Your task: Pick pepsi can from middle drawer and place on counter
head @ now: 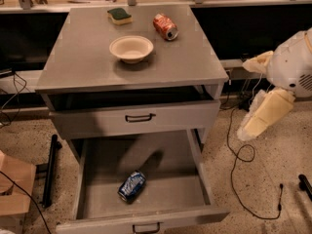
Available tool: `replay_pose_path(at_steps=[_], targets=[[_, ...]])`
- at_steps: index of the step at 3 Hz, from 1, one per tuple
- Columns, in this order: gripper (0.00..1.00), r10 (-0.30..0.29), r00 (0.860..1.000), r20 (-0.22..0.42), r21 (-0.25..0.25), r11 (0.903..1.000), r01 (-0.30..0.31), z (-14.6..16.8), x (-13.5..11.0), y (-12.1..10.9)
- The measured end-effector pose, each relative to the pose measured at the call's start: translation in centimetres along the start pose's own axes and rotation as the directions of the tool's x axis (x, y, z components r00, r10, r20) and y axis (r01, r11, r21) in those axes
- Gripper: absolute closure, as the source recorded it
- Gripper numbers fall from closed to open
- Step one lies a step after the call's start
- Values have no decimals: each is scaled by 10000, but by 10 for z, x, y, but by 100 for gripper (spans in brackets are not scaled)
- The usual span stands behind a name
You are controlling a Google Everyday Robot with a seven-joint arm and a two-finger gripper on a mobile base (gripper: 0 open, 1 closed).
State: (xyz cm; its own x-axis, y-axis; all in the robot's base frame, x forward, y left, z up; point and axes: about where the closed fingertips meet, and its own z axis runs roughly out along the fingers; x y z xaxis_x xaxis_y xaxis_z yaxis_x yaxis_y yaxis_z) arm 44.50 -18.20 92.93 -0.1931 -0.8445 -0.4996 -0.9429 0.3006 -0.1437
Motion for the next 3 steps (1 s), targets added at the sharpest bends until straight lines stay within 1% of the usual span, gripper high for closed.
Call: replay_pose_path(at_steps=[1,2,3], targets=[[0,-573,9873,1479,-1268,9890,764,47,-7,10],[0,-575,9873,1478,-1271,9889,766,47,-6,10],[0,-1190,9863,1146,-2335,9618,1432,98,4,10]])
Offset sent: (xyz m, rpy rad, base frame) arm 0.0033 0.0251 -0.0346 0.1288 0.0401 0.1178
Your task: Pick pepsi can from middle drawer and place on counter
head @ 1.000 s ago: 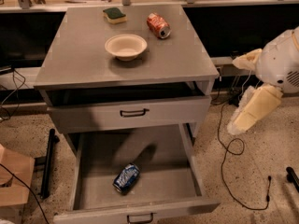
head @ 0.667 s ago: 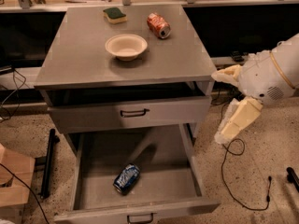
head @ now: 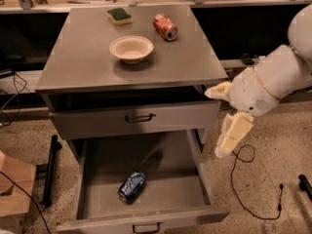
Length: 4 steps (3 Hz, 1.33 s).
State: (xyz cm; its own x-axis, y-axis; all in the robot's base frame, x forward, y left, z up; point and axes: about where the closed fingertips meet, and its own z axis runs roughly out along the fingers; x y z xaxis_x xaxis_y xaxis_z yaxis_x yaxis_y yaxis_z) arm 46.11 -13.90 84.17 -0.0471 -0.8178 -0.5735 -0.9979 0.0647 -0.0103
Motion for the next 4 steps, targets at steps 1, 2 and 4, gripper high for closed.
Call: replay_pose_path(at_steps=[1,2,4], targets=[[0,-491,9986,187,-1023,9935,508,54,29,-5],[0,-929,9923,819,-1690,9799,1057,107,62,-3],[0,-776,9746,2101,-2090,9702,1223,151,99,4]])
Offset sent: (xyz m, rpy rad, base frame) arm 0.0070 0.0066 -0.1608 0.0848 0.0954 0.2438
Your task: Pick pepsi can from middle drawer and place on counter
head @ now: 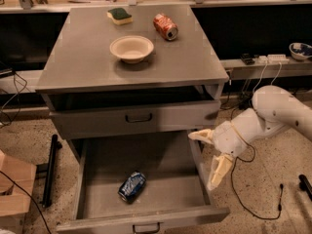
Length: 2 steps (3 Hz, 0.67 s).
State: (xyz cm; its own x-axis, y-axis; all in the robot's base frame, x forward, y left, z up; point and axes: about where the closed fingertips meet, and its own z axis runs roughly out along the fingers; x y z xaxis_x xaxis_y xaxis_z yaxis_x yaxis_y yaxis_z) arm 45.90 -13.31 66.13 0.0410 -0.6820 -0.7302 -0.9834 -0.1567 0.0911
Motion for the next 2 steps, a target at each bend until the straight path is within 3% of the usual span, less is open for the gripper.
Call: replay_pose_path(at_steps=[2], targets=[[0,18,9988,-487,-1319,9912,-82,93,11,-14]])
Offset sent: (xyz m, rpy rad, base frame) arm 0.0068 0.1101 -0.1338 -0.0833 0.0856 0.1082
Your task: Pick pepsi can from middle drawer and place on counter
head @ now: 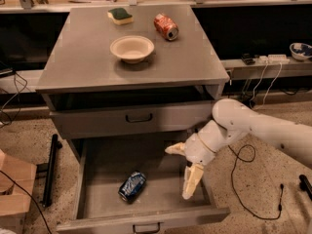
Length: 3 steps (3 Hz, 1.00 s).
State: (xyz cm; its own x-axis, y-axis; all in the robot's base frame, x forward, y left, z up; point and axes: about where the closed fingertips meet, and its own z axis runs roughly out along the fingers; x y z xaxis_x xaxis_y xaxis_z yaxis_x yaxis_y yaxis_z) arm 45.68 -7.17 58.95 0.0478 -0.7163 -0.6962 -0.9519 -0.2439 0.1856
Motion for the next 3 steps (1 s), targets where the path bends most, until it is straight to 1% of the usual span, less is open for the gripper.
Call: replay_pose_path(at_steps=[1,2,3], targets=[[0,-191,9994,-277,111,9997,194,47,4,-20],[0,-395,9992,-34,723,9966,396,78,10,-44],[0,-379,9993,-29,918,9950,380,80,10,-50]])
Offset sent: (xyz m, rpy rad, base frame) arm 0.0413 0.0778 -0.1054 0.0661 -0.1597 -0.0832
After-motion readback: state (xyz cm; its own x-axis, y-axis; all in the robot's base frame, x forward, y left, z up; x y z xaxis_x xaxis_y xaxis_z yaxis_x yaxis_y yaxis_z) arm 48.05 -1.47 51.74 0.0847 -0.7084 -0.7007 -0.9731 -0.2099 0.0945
